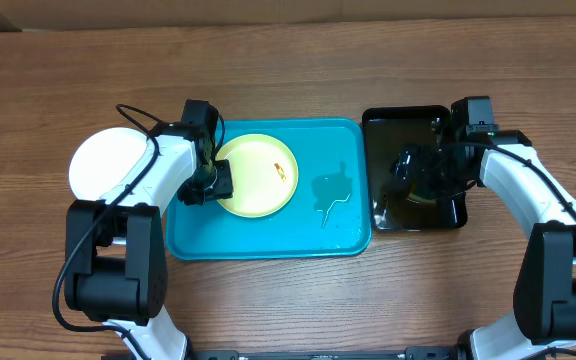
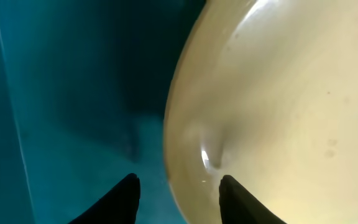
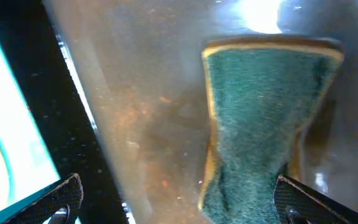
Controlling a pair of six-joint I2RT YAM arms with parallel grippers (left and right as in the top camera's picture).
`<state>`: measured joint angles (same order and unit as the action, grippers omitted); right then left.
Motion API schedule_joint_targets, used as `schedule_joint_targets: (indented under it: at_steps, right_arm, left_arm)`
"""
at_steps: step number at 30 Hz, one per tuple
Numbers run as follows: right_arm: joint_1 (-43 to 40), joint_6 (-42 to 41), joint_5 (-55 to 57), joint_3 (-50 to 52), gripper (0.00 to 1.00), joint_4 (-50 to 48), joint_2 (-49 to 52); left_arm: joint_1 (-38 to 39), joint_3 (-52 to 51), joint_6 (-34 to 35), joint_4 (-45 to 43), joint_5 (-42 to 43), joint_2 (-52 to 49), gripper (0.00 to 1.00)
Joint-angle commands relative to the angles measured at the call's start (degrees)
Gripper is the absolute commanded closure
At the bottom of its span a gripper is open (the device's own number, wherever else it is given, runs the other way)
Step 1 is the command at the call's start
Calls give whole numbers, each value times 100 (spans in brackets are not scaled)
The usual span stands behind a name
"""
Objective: Clean dirty plates on tray and stack at the side
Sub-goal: 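Grasp the sponge in the black tray and rub it in water, right gripper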
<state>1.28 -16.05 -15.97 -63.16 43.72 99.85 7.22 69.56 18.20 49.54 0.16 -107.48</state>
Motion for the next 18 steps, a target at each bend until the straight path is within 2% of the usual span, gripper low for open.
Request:
schedule_joint_targets:
  at_steps: [1,8,15,18]
  right_arm:
    - [26,2,470,22,0,22,26]
    - [26,619,507,22,0,92,26]
    - [26,761,728,22,0,-17,26]
    - [26,758,739,22,1,-57,26]
  left_arm:
    - [42,-50,177,-74,-61,-63,59]
    - [44,-63,267,-72,-61,-63,59]
    - [46,-94,262,-214,-55,-63,80]
    - [46,-94,262,-297,-55,-63,82]
